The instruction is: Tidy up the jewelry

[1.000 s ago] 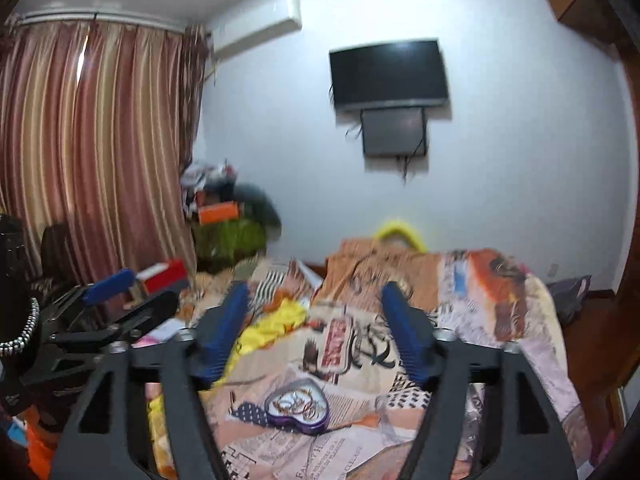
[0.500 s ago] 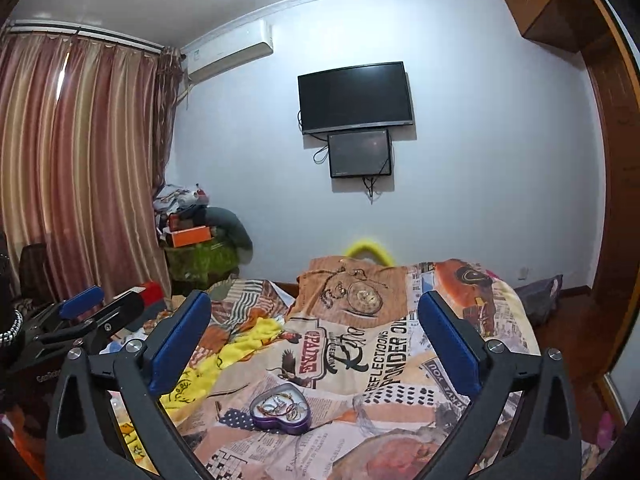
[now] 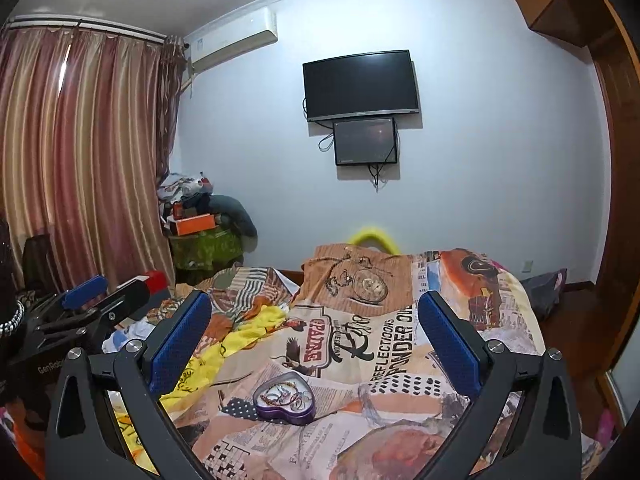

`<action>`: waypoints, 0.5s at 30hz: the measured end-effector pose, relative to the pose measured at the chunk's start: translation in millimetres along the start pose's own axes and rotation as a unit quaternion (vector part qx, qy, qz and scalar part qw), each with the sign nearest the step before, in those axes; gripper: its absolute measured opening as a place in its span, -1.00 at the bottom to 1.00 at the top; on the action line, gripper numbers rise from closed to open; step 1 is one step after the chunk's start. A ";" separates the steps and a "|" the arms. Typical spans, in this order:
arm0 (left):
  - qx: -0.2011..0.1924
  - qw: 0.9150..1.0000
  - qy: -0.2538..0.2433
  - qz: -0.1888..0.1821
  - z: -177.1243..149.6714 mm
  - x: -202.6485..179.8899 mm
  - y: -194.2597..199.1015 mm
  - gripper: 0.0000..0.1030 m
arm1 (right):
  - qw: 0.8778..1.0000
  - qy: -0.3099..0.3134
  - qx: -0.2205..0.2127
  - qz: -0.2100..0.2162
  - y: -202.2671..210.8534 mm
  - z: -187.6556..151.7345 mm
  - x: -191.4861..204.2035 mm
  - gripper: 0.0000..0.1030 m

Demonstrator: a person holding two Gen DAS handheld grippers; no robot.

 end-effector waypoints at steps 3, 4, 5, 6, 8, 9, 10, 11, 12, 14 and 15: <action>-0.001 1.000 -0.003 0.001 -0.1 -0.8 -0.7 0.98 | 1.000 0.000 0.001 0.003 0.1 0.8 0.4 0.99; -0.002 1.000 -0.005 0.002 0.1 -1.5 -0.7 0.98 | 1.000 0.000 0.001 0.003 0.5 1.3 0.5 0.99; -0.003 1.000 -0.007 0.003 -0.2 -1.9 -0.7 0.98 | 1.000 0.000 0.001 0.003 -0.9 1.9 0.5 0.99; -0.004 1.000 -0.007 0.004 -0.6 -2.1 -0.6 0.98 | 1.000 -0.001 0.001 0.003 0.3 2.5 -0.1 0.99; -0.003 1.000 -0.005 0.002 -1.4 -2.9 -1.8 0.98 | 1.000 -0.001 0.000 0.003 0.4 2.5 -0.3 0.99; -0.002 1.000 -0.004 0.001 -2.0 -3.5 -2.4 0.98 | 1.000 -0.002 0.000 0.002 0.6 2.1 -0.2 0.99; -0.002 1.000 -0.004 0.001 -1.7 -3.4 -2.5 0.98 | 1.000 -0.003 0.000 0.001 -0.1 1.5 0.1 0.99; -0.002 1.000 -0.004 0.001 -1.8 -3.5 -2.7 0.98 | 1.000 -0.004 0.000 0.001 -0.1 1.6 0.0 0.99; -0.002 1.000 -0.005 0.002 -1.9 -3.6 -2.8 0.98 | 1.000 -0.005 0.000 0.002 -0.1 1.8 -0.6 0.99; -0.002 1.000 -0.006 0.002 -1.8 -3.7 -3.3 0.98 | 1.000 -0.006 0.001 0.002 -0.6 1.8 -1.2 0.99; -0.001 1.000 -0.007 0.002 -2.2 -3.9 -3.7 0.98 | 1.000 -0.006 0.001 0.001 -0.7 1.5 -1.3 0.99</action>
Point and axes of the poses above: each gripper's, at about its wrist camera, not at the fingertips, and y roughly against the way its jaws point, x to its left, z to its top, the point moved 1 cm from there along -y, roughly the way its jaws point, and after that the axes turned 12 degrees about y, right-handed, at the moved point
